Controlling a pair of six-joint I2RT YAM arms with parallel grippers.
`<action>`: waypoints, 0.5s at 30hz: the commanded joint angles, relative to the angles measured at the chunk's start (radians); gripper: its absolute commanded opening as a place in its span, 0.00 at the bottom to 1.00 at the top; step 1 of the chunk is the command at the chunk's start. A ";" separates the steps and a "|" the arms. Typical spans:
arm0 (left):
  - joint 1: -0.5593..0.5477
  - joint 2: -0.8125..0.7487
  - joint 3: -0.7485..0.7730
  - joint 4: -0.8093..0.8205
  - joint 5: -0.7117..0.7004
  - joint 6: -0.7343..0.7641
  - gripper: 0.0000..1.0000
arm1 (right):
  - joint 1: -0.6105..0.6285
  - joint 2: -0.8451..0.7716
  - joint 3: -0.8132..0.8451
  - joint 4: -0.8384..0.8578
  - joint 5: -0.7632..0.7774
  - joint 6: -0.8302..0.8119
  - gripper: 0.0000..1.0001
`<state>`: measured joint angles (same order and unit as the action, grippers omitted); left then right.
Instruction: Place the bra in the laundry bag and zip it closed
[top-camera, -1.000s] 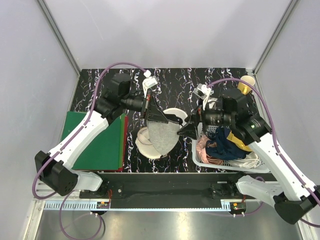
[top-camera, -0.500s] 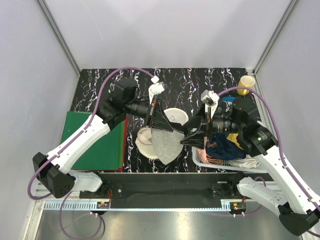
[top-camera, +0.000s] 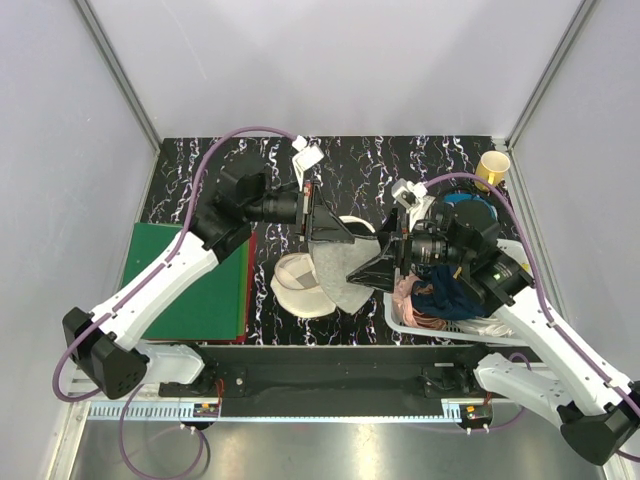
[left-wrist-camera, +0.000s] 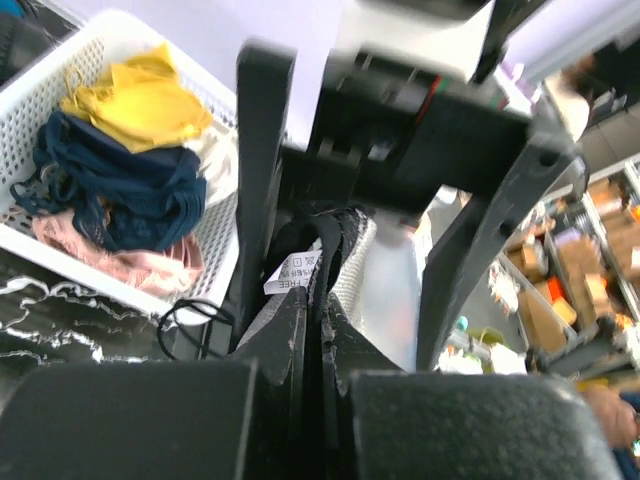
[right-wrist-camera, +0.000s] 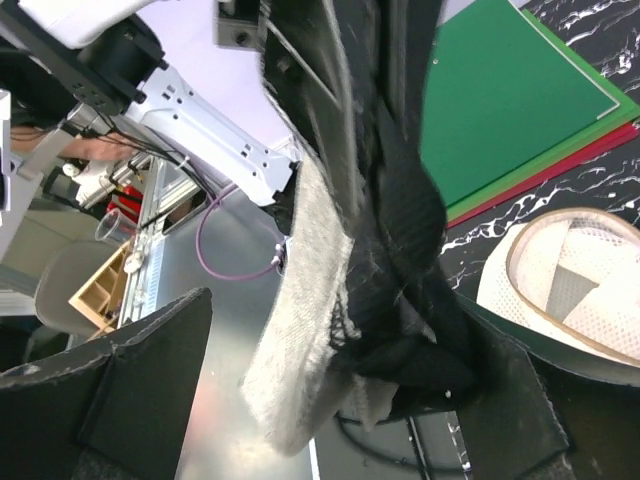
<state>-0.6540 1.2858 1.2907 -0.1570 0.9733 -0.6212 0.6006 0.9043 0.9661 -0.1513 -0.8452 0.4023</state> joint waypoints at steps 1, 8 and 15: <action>-0.004 -0.051 -0.025 0.195 -0.070 -0.160 0.00 | 0.016 -0.013 -0.033 0.175 0.049 0.111 0.94; -0.004 -0.068 -0.054 0.220 -0.073 -0.166 0.00 | 0.018 0.007 -0.109 0.380 0.083 0.289 0.34; 0.066 -0.172 -0.068 0.038 -0.223 -0.062 0.63 | 0.018 0.051 -0.129 0.353 0.216 0.313 0.00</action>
<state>-0.6399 1.2137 1.2316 -0.0357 0.8696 -0.7376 0.6098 0.9421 0.8352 0.1562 -0.7414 0.6807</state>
